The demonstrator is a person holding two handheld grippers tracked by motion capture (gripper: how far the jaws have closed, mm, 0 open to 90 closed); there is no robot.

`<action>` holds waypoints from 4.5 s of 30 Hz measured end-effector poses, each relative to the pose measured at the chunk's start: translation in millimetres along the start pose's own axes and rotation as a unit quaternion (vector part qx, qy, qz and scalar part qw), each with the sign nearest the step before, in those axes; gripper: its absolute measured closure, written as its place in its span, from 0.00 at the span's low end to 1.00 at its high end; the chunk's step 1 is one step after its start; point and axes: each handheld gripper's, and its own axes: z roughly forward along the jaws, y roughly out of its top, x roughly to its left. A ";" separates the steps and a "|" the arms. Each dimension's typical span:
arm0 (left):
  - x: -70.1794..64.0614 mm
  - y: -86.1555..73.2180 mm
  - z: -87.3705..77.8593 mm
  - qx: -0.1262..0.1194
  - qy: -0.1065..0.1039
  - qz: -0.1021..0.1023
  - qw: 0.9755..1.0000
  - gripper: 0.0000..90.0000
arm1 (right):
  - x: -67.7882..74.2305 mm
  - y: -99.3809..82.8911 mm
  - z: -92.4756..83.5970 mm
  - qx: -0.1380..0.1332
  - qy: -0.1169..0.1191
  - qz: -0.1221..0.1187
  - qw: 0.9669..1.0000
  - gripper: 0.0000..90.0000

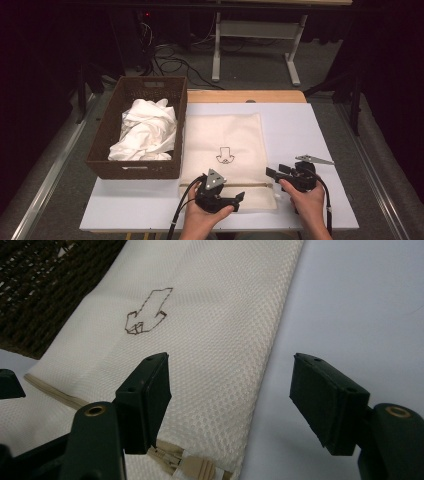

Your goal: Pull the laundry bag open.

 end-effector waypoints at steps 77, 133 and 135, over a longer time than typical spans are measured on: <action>-42.0 9.2 40.3 -0.014 -0.030 0.007 0.999 0.66 | 30.3 -20.9 -15.3 -0.058 0.128 -0.002 0.990 0.97; -14.0 2.2 35.6 -0.029 -0.123 -0.073 0.989 0.96 | 39.6 -20.1 -6.4 -0.069 0.172 0.048 0.982 0.95; -9.7 1.1 34.2 -0.027 -0.112 -0.079 0.990 0.96 | 38.5 -18.5 -7.8 -0.071 0.169 0.045 0.982 0.95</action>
